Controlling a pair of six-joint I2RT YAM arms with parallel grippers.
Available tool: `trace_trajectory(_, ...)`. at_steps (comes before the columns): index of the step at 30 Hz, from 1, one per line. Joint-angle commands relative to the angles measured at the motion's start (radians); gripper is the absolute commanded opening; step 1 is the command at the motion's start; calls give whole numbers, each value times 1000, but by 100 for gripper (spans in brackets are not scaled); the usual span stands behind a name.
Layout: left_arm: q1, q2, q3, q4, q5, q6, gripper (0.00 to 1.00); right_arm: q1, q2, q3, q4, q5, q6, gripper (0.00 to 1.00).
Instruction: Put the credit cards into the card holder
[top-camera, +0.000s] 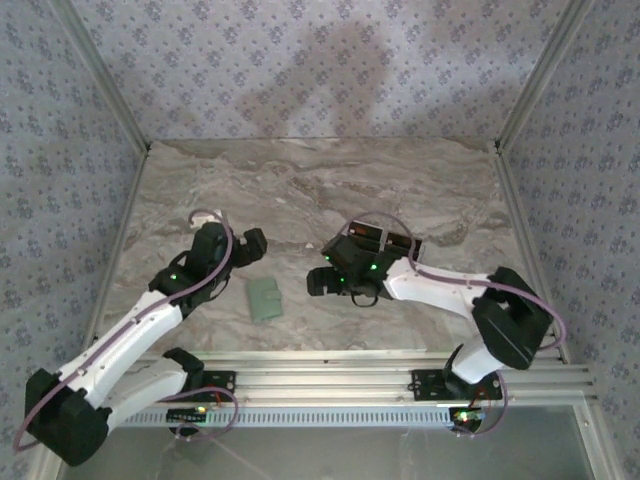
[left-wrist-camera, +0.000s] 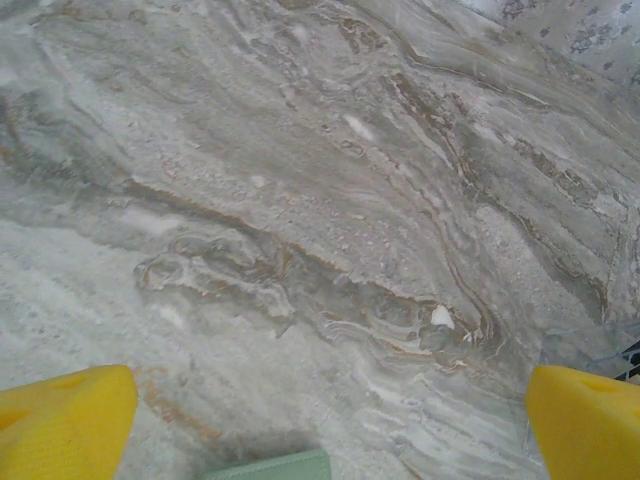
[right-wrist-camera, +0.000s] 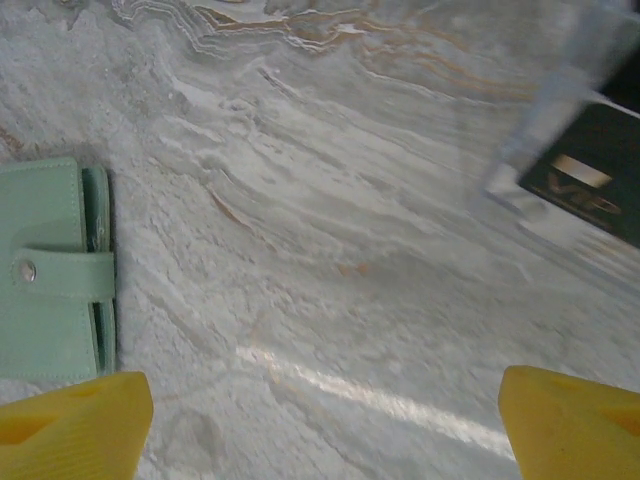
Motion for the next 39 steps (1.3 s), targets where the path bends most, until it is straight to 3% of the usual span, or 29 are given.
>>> trace_trajectory(1,14,-41,-21,-59,21,-20,100,-12,70,65,31,-25,-27,92)
trace_trajectory(9,25,-85,-55,-78,45,-25,100,-84,181,139,34,-8,-39,92)
trace_trajectory(18,26,-79,-80,-56,70,-38,100,-244,236,215,33,-11,-94,92)
trace_trajectory(22,26,-56,-79,-63,73,-45,100,-274,257,314,4,-108,-186,88)
trace_trajectory(25,27,-53,-74,-97,66,-58,100,-225,220,343,-44,-148,-228,88)
trace_trajectory(29,61,-66,-74,-141,42,-80,100,-110,176,335,-99,-113,-196,87)
trace_trajectory(36,311,-48,-46,-157,168,-44,100,108,246,384,-182,120,-66,84)
trace_trajectory(39,406,-13,-8,-160,234,-3,100,160,323,463,-236,161,-61,80)
